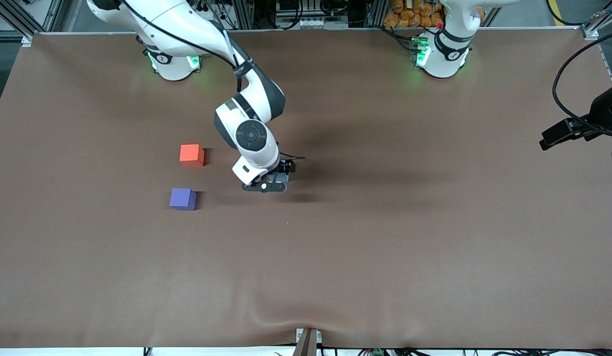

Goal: Place blue block between orange and purple blocks
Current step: 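Lower the right gripper and grasp the cyan block, then carry the cyan block with the right gripper between the orange and purple blocks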

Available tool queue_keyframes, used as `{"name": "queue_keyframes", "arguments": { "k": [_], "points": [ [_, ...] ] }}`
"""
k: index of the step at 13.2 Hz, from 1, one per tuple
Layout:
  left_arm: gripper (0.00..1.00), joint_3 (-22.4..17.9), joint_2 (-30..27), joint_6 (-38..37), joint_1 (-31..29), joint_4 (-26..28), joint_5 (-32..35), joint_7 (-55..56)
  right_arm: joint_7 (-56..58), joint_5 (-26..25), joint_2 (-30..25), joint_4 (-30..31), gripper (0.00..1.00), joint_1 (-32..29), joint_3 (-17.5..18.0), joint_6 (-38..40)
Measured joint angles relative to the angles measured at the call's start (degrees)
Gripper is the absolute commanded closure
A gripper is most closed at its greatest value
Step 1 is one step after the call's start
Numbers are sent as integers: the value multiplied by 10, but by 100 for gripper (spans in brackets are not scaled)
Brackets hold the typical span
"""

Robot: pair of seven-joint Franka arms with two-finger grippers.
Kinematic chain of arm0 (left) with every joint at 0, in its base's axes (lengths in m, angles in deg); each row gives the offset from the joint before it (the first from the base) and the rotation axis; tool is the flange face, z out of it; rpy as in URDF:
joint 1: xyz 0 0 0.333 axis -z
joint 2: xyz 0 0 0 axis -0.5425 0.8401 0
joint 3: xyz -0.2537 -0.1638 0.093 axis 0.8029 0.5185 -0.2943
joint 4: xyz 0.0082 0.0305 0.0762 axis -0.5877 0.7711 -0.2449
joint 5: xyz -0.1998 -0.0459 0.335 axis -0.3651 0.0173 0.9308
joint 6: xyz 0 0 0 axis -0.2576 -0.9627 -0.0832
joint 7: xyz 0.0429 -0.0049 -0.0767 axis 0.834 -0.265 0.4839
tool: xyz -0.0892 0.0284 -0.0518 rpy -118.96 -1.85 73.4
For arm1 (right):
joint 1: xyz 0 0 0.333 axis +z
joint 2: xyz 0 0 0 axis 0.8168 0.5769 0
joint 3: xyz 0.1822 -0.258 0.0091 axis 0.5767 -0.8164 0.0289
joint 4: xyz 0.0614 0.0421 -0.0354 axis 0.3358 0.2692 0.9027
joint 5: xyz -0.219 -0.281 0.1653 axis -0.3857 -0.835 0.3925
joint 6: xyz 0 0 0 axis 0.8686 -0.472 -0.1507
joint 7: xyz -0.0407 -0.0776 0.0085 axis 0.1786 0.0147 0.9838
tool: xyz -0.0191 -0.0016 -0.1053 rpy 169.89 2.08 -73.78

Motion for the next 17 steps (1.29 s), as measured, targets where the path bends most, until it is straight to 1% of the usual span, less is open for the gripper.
{"name": "queue_keyframes", "arguments": {
  "k": [3,6,7,8,9,10,11,12,15,17],
  "points": [
    [0,5,-2,-4,0,1,0,0,-18,0,1,6,0,19,0,-14],
    [0,21,-24,-8,0,10,0,0,-23,-1,6,20,0,32,-1,-29],
    [0,24,-39,-9,0,18,0,0,-24,-2,9,25,9,32,-2,-34],
    [0,24,-54,-10,0,28,0,0,-24,-5,11,29,31,32,-3,-38],
    [0,24,-70,-10,0,40,0,0,-24,-7,12,31,56,32,-5,-43],
    [0,24,-83,-10,0,53,0,0,-24,-11,14,31,84,32,-6,-45],
    [0,24,-93,-10,0,62,0,0,-24,-18,14,31,97,32,-8,-46],
    [0,24,-97,-9,0,67,0,-1,-24,-20,14,31,100,32,-10,-47],
    [0,24,-98,-8,0,71,0,-30,-25,-21,8,26,100,26,-14,-45],
    [0,21,-98,-7,-2,72,0,-42,-25,-21,-12,19,100,7,-18,-16]
  ]
}}
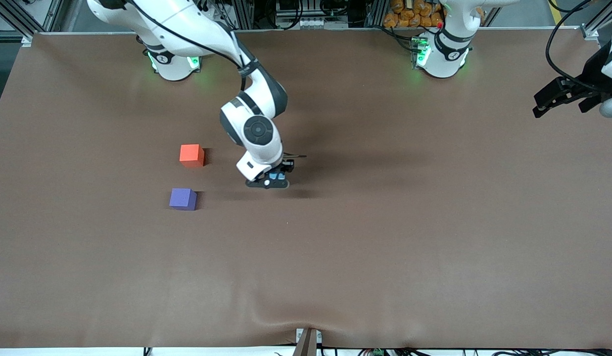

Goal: Place blue block between orange and purple blocks
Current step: 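Carry the cyan block with the right gripper between the orange and purple blocks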

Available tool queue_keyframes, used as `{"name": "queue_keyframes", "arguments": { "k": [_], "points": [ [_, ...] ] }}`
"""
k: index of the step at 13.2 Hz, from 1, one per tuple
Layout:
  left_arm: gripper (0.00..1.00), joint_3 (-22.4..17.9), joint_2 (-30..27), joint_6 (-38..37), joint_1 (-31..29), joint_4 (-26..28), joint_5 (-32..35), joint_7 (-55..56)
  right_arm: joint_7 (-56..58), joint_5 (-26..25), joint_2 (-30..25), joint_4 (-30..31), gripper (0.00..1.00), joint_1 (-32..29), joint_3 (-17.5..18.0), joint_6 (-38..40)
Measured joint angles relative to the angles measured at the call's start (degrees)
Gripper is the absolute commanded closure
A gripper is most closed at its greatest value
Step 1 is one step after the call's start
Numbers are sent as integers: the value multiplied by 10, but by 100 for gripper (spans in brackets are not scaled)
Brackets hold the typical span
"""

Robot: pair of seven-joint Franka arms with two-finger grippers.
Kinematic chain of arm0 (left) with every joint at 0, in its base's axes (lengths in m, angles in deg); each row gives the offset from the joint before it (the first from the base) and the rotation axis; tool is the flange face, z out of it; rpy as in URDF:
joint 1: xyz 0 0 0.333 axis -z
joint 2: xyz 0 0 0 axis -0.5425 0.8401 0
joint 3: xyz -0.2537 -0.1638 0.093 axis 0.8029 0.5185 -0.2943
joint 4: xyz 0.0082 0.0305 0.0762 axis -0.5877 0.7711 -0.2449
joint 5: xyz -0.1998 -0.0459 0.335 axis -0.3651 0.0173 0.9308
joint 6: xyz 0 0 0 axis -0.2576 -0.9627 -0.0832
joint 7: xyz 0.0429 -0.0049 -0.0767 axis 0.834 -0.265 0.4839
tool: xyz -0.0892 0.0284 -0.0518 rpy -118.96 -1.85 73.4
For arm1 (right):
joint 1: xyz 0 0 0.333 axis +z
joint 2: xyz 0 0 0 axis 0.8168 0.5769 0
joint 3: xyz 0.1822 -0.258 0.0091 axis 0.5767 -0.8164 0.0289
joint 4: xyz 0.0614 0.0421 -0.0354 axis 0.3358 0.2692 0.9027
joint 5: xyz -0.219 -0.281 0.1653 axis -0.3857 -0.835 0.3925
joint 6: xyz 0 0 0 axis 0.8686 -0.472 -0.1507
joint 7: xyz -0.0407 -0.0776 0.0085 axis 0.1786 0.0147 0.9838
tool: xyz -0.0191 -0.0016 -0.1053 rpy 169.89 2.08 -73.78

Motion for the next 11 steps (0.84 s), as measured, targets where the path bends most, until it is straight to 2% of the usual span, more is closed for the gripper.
{"name": "queue_keyframes", "arguments": {
  "k": [5,8,11],
  "points": [
    [0,-4,0,0,-11,0,0,-8,55,-4,-111,1,100,-96,-1,136],
    [0,-4,0,1,-11,1,0,-8,120,-4,-163,60,100,-149,-1,142],
    [0,-3,0,8,-11,1,0,-8,193,-4,-198,153,100,-200,-2,95]
  ]
}}
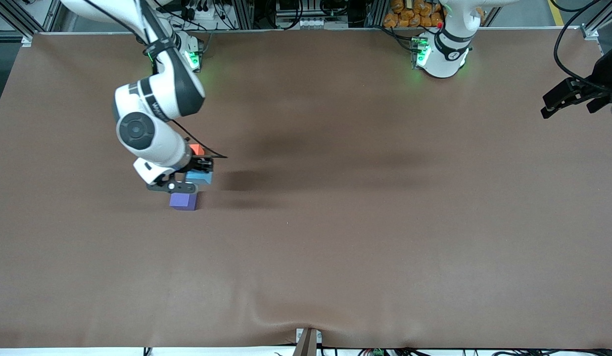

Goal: Place blue block between orange and purple blocks
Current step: 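Carry the cyan block with the right gripper between the orange and purple blocks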

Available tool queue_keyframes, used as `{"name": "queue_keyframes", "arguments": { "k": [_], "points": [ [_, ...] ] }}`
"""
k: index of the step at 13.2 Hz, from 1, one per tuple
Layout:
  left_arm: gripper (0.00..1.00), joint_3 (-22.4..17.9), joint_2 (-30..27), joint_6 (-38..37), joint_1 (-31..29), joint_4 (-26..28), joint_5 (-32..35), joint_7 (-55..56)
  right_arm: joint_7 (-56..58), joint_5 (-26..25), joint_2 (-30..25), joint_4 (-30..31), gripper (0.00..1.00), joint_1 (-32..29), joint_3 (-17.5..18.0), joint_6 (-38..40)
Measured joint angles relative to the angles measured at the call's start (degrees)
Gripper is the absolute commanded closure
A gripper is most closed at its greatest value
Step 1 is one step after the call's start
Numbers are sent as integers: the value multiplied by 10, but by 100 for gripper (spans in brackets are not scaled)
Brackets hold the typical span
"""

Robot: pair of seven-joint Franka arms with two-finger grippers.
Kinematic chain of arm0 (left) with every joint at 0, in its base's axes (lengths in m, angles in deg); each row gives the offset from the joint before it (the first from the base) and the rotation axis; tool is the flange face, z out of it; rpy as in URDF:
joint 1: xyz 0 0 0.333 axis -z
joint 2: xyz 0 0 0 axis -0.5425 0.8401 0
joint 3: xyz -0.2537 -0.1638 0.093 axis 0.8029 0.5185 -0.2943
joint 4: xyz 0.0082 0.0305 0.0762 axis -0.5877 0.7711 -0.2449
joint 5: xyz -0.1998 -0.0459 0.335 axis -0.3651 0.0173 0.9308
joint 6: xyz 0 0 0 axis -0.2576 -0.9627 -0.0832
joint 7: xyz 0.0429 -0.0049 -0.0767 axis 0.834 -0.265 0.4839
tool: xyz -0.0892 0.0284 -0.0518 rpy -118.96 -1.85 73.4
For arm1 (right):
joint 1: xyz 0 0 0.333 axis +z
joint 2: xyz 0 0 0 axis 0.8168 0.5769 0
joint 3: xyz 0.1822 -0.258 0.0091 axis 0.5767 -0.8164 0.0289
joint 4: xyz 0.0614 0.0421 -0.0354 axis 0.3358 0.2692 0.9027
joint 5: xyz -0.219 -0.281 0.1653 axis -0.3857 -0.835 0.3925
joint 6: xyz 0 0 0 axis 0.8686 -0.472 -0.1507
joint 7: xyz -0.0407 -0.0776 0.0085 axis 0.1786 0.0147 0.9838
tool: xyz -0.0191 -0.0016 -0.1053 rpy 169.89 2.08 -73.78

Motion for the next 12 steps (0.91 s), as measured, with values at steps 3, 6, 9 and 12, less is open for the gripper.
{"name": "queue_keyframes", "arguments": {
  "k": [3,6,9,12],
  "points": [
    [0,0,1,5,0,0,0,0,46,0,-17,58,100,-48,0,-34],
    [0,1,3,11,0,0,0,0,48,0,-17,82,100,-62,0,-67],
    [0,2,5,13,2,0,0,0,48,0,-14,99,100,-64,1,-91],
    [0,5,5,14,3,0,0,0,48,0,-8,108,100,-64,3,-105]
  ]
}}
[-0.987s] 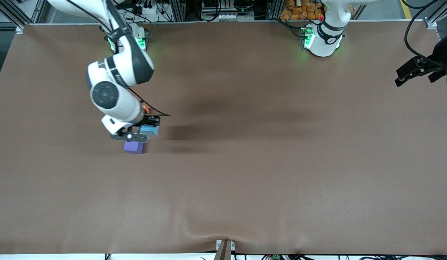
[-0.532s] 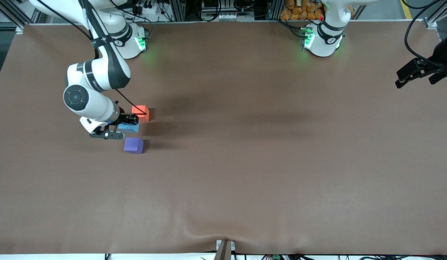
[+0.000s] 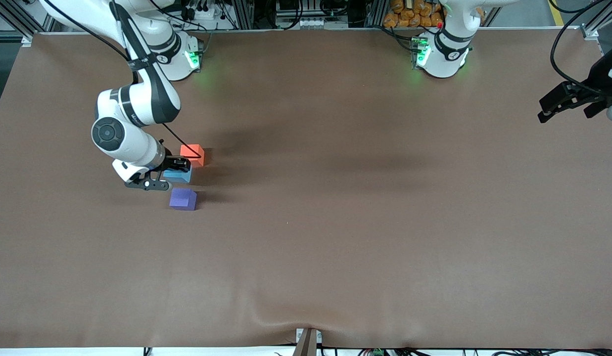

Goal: Place blue block between orange and purple blocks
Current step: 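Carry the cyan block with the right gripper between the orange and purple blocks, then lower the cyan block into the gap and open the right gripper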

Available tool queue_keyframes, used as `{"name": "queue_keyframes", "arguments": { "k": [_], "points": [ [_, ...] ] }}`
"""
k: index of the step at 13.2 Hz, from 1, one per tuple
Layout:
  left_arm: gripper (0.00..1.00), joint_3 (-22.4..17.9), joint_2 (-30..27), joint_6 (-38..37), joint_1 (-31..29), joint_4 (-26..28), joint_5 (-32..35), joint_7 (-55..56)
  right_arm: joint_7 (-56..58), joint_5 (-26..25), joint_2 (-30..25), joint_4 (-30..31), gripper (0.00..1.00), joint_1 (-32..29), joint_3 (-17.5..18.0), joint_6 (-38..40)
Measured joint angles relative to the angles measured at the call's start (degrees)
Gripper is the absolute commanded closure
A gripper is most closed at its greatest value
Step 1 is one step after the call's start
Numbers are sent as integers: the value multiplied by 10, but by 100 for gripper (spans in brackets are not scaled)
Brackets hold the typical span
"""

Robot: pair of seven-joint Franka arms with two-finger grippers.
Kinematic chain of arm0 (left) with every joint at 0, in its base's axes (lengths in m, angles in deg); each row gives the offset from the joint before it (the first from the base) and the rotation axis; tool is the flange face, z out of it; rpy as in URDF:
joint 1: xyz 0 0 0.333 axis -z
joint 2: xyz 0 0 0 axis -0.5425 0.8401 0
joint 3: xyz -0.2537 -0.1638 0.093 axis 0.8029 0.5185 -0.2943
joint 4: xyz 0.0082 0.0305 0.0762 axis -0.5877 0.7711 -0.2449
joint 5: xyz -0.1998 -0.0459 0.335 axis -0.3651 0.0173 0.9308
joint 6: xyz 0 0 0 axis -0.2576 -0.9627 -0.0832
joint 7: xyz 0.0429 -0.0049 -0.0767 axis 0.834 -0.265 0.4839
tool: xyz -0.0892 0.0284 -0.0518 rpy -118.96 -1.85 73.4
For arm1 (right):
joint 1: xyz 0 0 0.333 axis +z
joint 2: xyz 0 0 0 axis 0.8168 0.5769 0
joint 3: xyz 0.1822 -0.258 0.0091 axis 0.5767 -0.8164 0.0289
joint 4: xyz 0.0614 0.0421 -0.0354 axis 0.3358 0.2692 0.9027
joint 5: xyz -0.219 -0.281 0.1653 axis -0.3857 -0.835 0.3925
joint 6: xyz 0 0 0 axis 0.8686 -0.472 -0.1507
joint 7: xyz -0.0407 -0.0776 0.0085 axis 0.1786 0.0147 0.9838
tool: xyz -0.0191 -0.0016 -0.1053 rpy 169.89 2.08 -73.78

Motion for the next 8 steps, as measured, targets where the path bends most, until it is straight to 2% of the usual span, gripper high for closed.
{"name": "queue_keyframes", "arguments": {
  "k": [8],
  "points": [
    [0,0,0,16,-1,0,-16,0,2,0,36,8,100,1,6,-39]
  ]
}}
